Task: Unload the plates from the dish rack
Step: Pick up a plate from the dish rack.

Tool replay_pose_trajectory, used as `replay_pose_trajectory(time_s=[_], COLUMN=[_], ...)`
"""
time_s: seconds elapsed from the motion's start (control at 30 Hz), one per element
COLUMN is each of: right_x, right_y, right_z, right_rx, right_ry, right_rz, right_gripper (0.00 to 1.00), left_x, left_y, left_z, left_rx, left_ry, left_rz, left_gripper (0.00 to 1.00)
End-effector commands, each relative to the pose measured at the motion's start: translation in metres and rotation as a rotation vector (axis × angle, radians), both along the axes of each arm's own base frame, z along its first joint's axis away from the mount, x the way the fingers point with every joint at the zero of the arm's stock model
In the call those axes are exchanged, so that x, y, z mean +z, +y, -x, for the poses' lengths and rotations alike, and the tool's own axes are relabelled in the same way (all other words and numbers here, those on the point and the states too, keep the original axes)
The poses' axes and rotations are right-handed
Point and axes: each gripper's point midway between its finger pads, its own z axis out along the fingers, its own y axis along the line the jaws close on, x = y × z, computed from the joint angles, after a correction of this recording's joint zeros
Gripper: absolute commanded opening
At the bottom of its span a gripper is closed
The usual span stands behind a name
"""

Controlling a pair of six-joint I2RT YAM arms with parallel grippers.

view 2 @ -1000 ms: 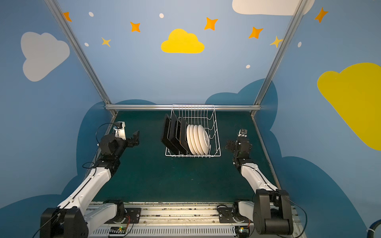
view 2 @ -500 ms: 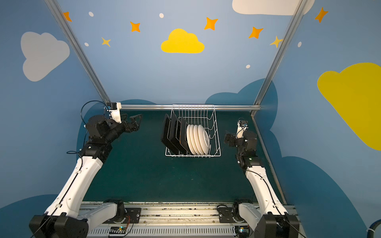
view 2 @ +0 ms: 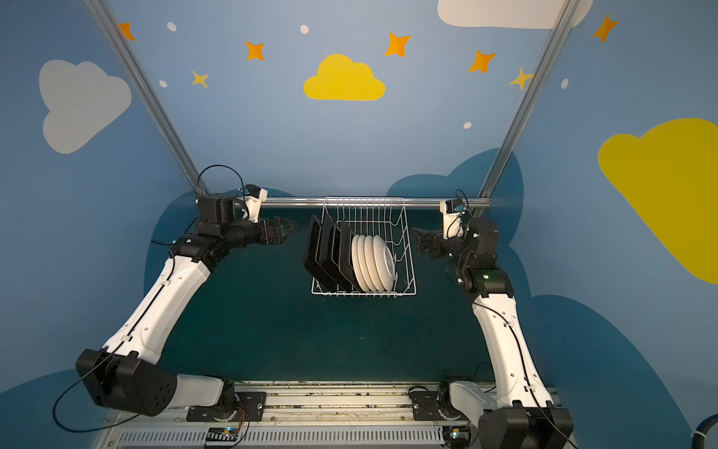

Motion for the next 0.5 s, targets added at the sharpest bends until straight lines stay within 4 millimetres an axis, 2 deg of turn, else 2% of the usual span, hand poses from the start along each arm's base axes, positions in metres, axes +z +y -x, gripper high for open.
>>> replay_pose_trajectory(time_s=[0.0, 0.27, 0.47], right_x=[-0.004, -0.004, -0.012], right_y=[0.025, 0.046, 0.055], right_z=[0.016, 0.023, 0.028], right_rx=[0.142, 0.22, 0.251], right_ry=[0.08, 0.127, 0.158], right_rz=[-0.03, -0.031, -0.039], right_gripper=[0.98, 0.98, 0.98], left_x=[-0.002, -0.037, -0.062], left_y=[-0.013, -0.031, -0.031], left_z=[0.003, -0.006, -0.013], left_rx=[-0.031, -0.037, -0.009], left_ry=[0.092, 0.26, 0.388], left_rz=[0.039, -0.02, -0.06], left_gripper=[1.0, 0.92, 0.74])
